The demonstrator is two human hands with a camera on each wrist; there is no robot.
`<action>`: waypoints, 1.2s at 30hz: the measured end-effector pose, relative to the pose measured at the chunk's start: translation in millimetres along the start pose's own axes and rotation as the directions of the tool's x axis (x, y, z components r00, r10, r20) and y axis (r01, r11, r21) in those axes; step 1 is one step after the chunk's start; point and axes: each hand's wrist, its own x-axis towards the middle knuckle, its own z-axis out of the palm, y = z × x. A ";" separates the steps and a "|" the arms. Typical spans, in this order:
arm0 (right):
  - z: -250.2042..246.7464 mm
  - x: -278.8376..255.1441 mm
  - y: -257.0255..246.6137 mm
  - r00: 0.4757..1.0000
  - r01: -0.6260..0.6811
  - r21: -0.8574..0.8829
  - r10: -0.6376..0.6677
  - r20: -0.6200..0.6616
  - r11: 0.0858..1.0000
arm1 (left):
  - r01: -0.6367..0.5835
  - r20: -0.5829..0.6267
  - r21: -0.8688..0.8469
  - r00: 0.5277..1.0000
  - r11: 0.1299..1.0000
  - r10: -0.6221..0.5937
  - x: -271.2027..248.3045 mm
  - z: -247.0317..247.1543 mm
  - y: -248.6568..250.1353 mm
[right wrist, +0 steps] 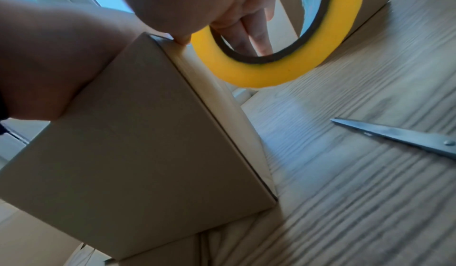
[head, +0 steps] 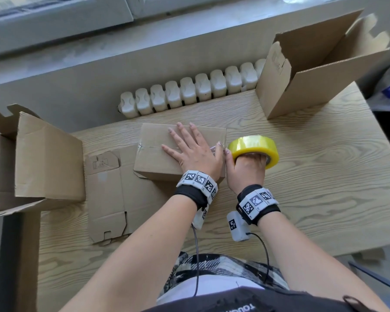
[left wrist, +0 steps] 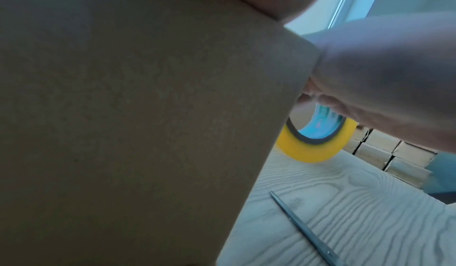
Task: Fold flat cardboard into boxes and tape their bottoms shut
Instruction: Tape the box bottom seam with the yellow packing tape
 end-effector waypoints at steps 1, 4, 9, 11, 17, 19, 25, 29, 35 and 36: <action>0.5 -1.5 2.8 1.000 0.001 0.028 -0.002 0.024 1.000 | -0.004 -0.003 0.005 1.000 1.000 0.004 -0.5 1.0 -0.9; 6.5 -5.3 11.6 0.998 -0.002 0.248 -0.014 0.062 0.969 | -0.011 0.006 0.004 1.000 1.000 0.011 -0.9 1.2 -1.7; 20.1 -6.0 23.3 0.983 0.088 0.374 -0.141 0.116 0.923 | 0.025 0.042 -0.008 0.999 1.000 -0.025 2.4 -4.2 2.4; 20.5 -4.7 24.9 0.980 0.069 0.354 -0.129 0.150 0.933 | 0.039 0.056 -0.005 0.998 0.999 -0.039 3.3 -7.3 6.1; 31.6 -13.2 28.6 0.955 0.040 0.217 -0.101 0.278 0.975 | 0.056 0.047 0.009 0.997 0.998 -0.057 1.0 -4.6 11.5; 34.6 -12.9 30.2 0.942 0.028 0.194 -0.091 0.324 0.981 | 0.056 0.040 0.020 0.998 0.998 -0.057 -0.8 -2.7 12.2; 40.9 -11.4 36.2 0.917 0.152 -0.008 -0.138 0.375 0.988 | 0.080 0.054 0.032 0.995 0.996 -0.081 -2.9 -4.9 16.5; 45.2 -8.6 45.4 0.889 0.227 -0.053 -0.184 0.420 0.973 | 0.084 0.061 0.030 0.994 0.996 -0.086 -4.0 -5.5 16.3; 35.2 -8.5 45.2 0.915 0.182 0.078 -0.198 0.352 0.980 | 0.050 0.130 -0.052 0.991 0.997 -0.043 -2.2 -17.1 14.2; 31.5 -9.6 44.4 0.927 0.121 0.174 -0.174 0.333 0.977 | 0.030 0.154 -0.056 0.988 0.998 -0.021 -1.5 -21.4 12.6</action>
